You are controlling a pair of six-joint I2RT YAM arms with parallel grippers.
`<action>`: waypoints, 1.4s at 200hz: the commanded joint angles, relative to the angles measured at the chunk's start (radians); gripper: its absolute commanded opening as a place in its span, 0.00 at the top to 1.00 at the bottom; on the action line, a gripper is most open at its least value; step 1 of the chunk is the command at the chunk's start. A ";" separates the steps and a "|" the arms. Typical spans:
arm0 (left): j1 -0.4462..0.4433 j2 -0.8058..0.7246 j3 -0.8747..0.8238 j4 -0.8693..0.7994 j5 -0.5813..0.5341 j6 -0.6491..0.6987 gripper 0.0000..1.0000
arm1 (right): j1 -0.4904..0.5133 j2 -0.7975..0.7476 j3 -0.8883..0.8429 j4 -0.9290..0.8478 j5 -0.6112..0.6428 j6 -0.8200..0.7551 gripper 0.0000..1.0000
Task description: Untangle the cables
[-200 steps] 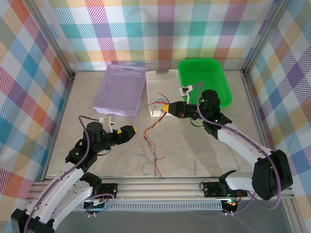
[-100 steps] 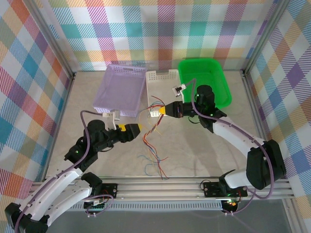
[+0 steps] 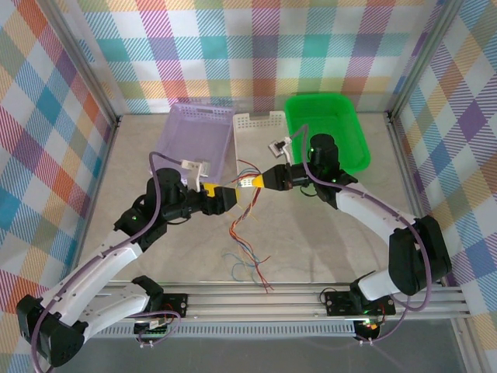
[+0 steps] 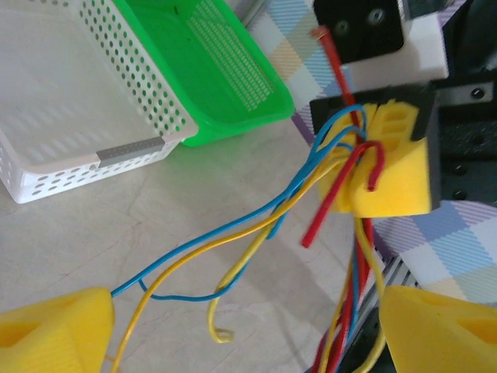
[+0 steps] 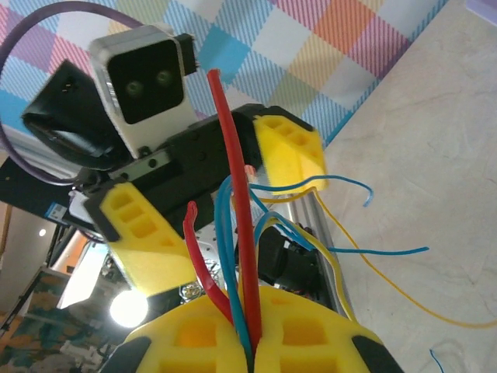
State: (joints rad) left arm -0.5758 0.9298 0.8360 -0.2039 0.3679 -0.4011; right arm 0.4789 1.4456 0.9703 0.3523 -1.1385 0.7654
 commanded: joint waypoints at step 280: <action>-0.010 0.090 0.000 0.079 -0.248 -0.032 1.00 | 0.074 0.070 0.123 -0.204 -0.032 -0.147 0.87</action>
State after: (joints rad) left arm -0.5926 1.0260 0.8291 -0.1417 0.2775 -0.3817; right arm 0.5568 1.5253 1.0695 0.1951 -1.1591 0.6682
